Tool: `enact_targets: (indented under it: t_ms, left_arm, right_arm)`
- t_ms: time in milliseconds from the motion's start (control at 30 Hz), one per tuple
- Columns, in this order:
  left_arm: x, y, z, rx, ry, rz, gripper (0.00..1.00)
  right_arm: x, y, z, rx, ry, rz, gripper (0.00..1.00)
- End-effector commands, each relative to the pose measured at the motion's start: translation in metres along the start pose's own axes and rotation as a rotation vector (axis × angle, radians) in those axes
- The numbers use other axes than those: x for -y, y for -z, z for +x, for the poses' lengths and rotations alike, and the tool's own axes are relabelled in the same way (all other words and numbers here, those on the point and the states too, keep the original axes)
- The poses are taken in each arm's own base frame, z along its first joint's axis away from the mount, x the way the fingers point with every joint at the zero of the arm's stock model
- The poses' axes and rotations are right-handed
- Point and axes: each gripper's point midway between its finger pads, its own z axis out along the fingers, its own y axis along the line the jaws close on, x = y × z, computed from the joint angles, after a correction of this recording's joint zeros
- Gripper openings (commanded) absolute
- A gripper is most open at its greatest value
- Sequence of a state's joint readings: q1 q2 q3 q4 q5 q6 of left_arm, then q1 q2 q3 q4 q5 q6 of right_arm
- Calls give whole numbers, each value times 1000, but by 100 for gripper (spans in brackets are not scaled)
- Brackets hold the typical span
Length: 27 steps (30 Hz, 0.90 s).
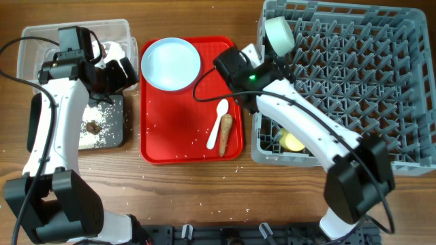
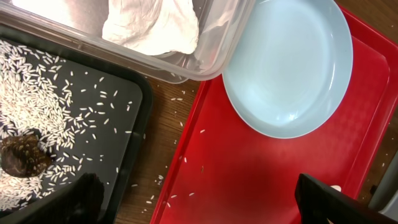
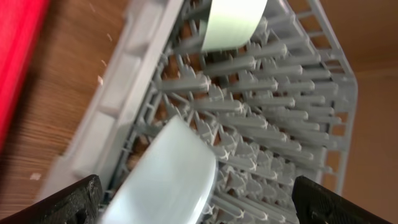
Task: Sort waste into correct bins and load items into the dishwasher rack
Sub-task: 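Reach the right gripper to the light blue plate and grasp its rim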
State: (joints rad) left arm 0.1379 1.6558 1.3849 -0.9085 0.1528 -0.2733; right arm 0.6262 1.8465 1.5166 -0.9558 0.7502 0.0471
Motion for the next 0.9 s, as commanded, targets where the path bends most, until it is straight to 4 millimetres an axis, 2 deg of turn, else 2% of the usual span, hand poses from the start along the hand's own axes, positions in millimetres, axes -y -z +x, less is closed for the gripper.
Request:
enact_targets:
  t_ms: [0, 67, 133, 200, 300, 367, 433, 500, 633, 867]
  left_arm:
    - [-2, 0, -5, 9, 7, -8, 100]
    - [-2, 0, -5, 9, 7, -8, 100]
    - [-2, 0, -5, 9, 7, -8, 100]
    - [-2, 0, -5, 9, 7, -8, 100]
    - [-2, 0, -5, 9, 7, -8, 100]
    - [-2, 0, -5, 9, 8, -8, 100]
    - [-2, 0, -5, 9, 7, -8, 100]
    - [-2, 0, -5, 9, 8, -8, 100]
    - [-1, 0, -8, 19, 6, -5, 100]
    - [-1, 0, -8, 20, 6, -4, 100]
  right_arm:
    - [18, 56, -38, 177, -146, -172, 100]
    - [-5, 92, -58, 287, -188, -438, 100]
    - [-48, 139, -73, 356, -217, -821, 100]
    - [-68, 156, -77, 349, -234, -979, 100]
    - [-85, 144, -75, 254, -308, -1021, 100]
    - [-99, 130, -72, 153, -391, -1029, 89]
    - [-113, 112, -62, 14, -487, -1016, 84]
    - [-126, 92, -47, -121, -552, -973, 83]
    - [-141, 61, -19, -281, -574, -866, 78]
    - [-156, 55, -8, -310, -565, -780, 75]
